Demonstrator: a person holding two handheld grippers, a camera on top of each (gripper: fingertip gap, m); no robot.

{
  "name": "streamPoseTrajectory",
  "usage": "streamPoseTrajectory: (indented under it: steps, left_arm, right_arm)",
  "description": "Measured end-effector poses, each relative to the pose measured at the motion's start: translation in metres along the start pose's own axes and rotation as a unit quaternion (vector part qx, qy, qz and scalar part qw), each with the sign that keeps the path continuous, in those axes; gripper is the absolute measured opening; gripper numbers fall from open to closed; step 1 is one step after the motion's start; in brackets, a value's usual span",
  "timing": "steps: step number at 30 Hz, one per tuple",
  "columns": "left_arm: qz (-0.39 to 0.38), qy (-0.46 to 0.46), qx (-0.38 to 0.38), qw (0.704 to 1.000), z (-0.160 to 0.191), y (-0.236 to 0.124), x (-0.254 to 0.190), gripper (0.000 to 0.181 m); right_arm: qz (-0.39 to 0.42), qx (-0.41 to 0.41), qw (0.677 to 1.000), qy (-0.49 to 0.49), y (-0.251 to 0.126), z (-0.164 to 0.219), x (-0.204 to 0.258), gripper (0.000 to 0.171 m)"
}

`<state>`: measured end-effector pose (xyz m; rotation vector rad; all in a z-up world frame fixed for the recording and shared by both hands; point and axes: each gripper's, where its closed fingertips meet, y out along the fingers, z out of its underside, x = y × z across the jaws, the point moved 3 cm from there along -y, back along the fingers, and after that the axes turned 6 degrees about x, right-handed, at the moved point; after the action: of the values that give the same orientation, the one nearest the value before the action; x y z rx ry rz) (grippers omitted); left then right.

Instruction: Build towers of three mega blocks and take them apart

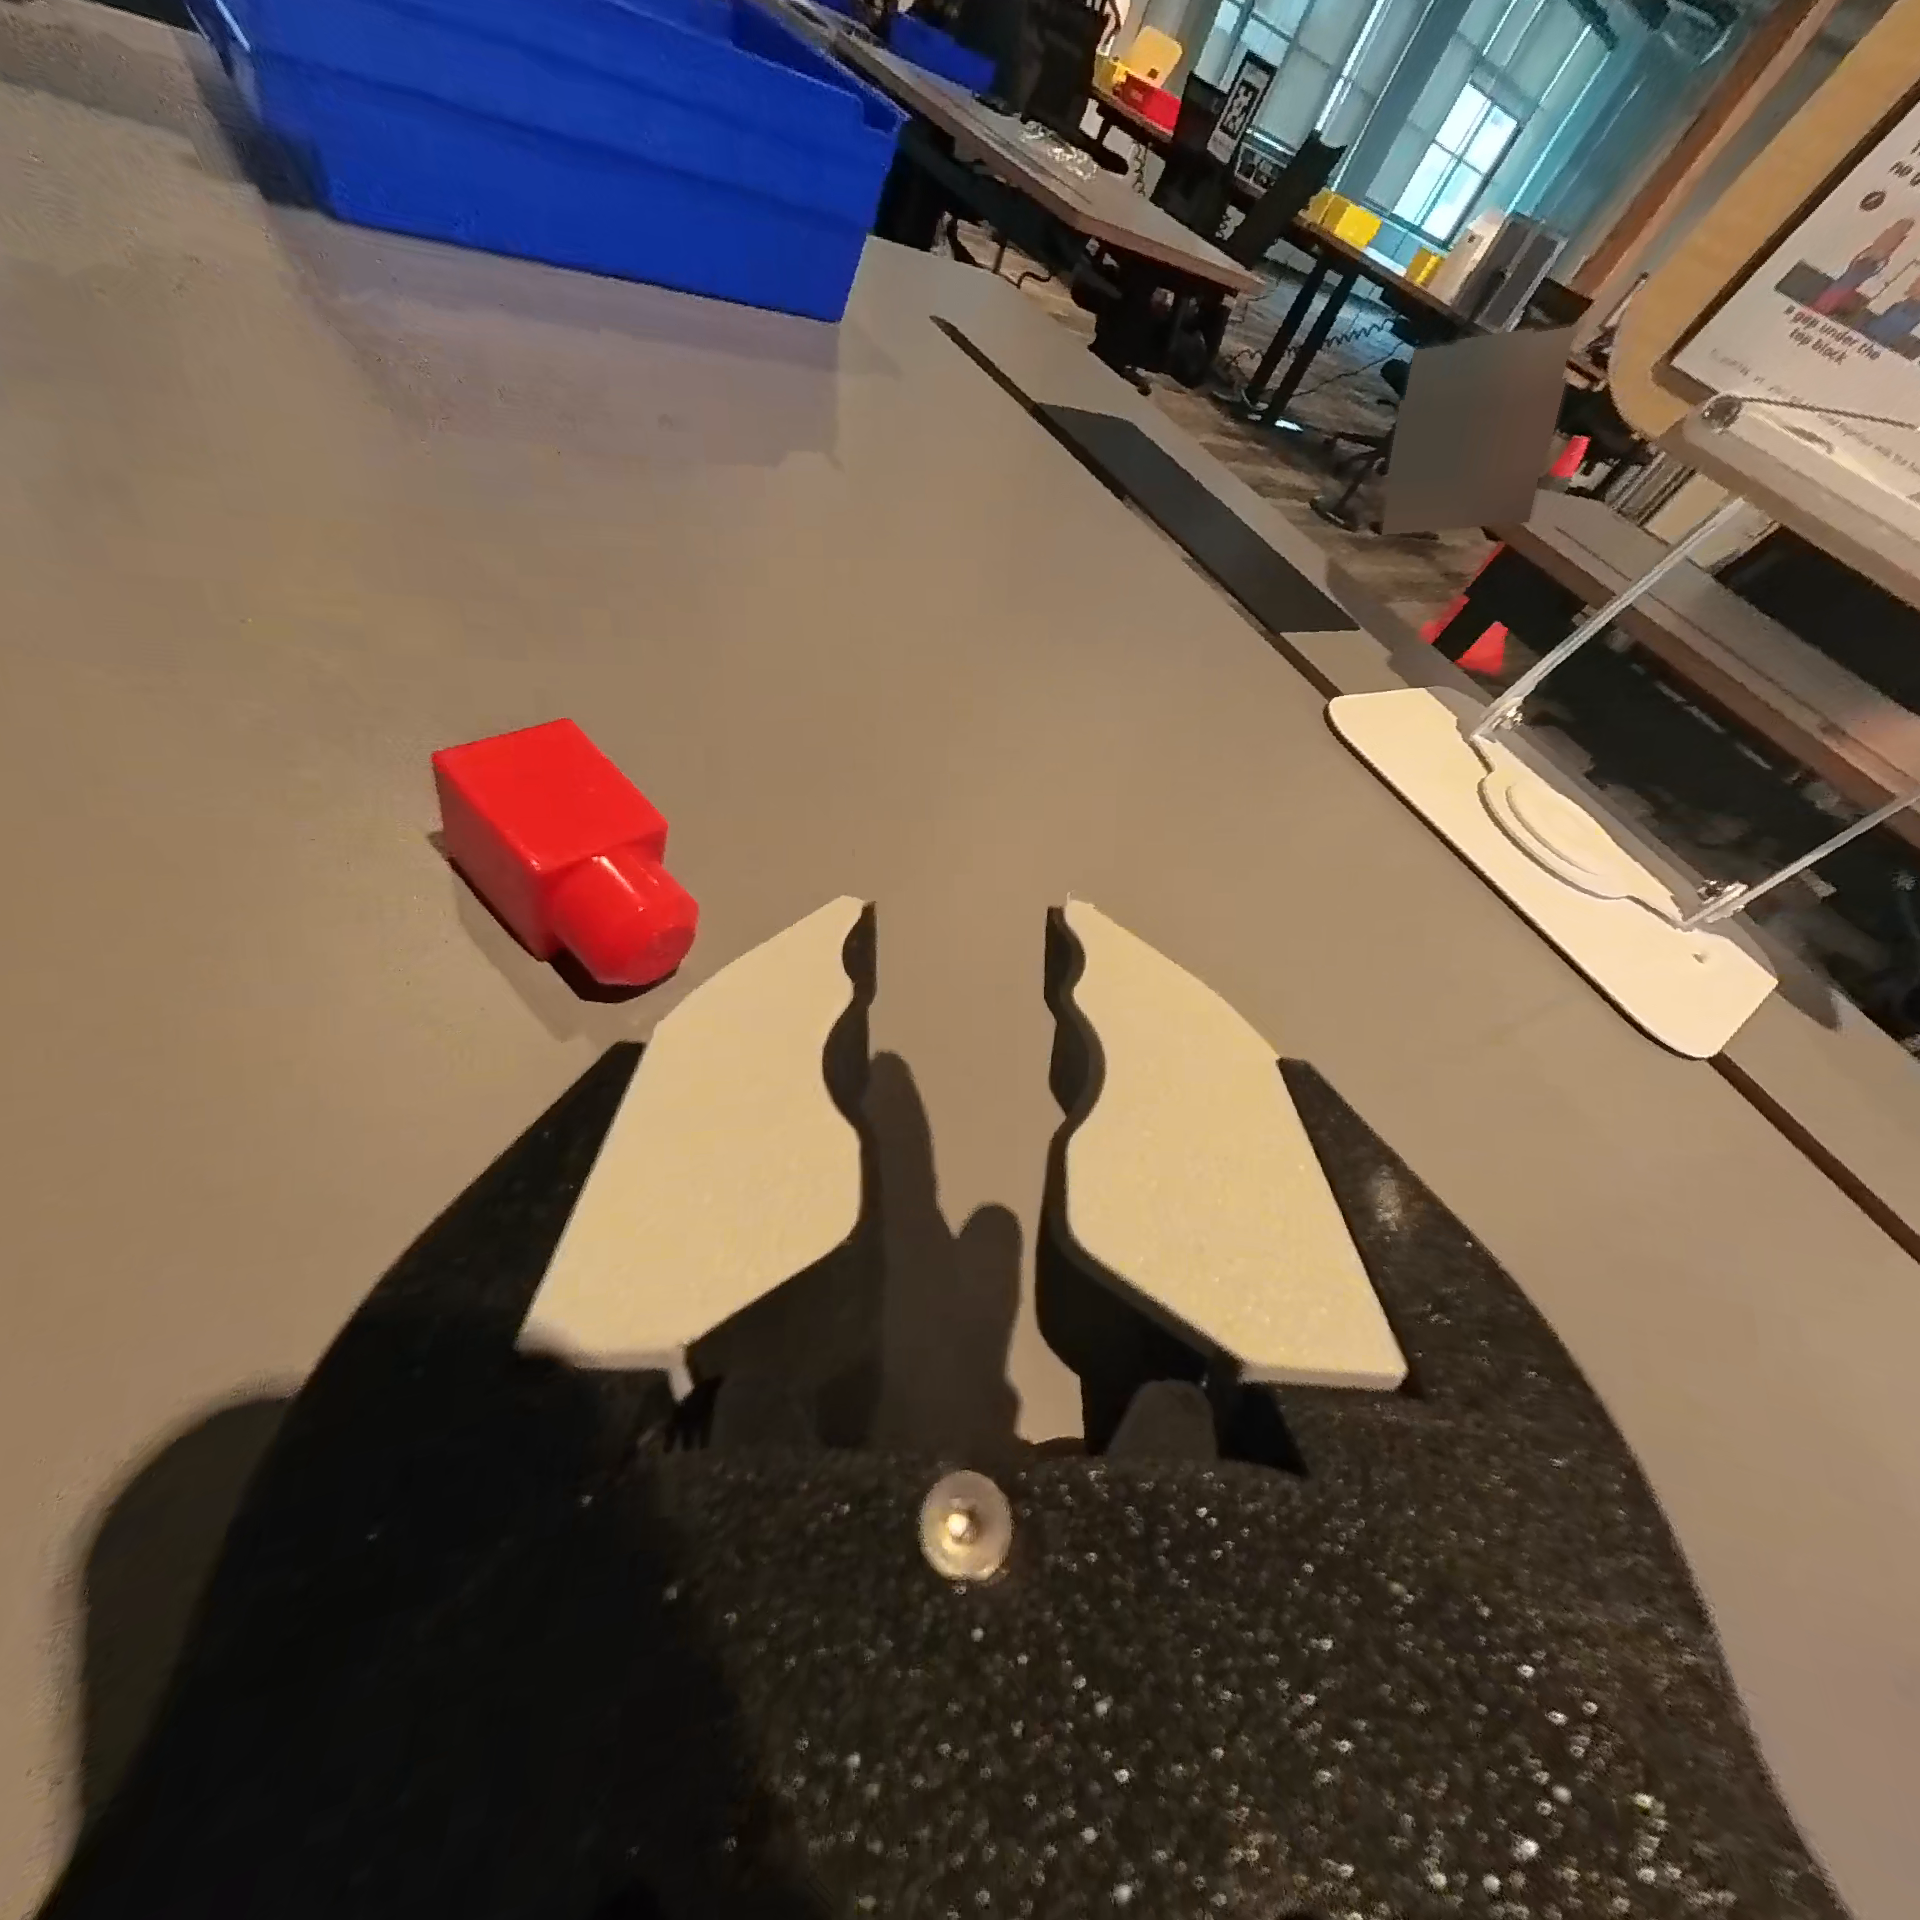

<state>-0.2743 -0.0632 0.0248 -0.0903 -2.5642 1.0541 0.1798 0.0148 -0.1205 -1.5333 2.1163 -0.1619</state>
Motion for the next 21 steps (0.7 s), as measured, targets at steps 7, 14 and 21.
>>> streamPoseTrajectory:
  steps: [7, 14, 21]
  left_arm:
    - [0.006, 0.001, 0.229, 0.973, 0.108, 0.104, 0.071, 0.058]
    - [0.0, -0.001, 0.221, 0.975, 0.11, 0.15, 0.085, 0.061]
    - [0.139, -0.026, 0.336, 0.931, 0.155, 0.147, 0.056, 0.053]
  right_arm:
    - [-0.004, 0.01, 1.0, -0.009, 0.004, 0.002, 0.001, 0.031]
    - [-0.005, 0.022, 0.999, -0.04, 0.006, 0.004, 0.008, 0.028]
    - [-0.008, 0.033, 0.997, -0.074, 0.008, 0.006, 0.015, 0.028]
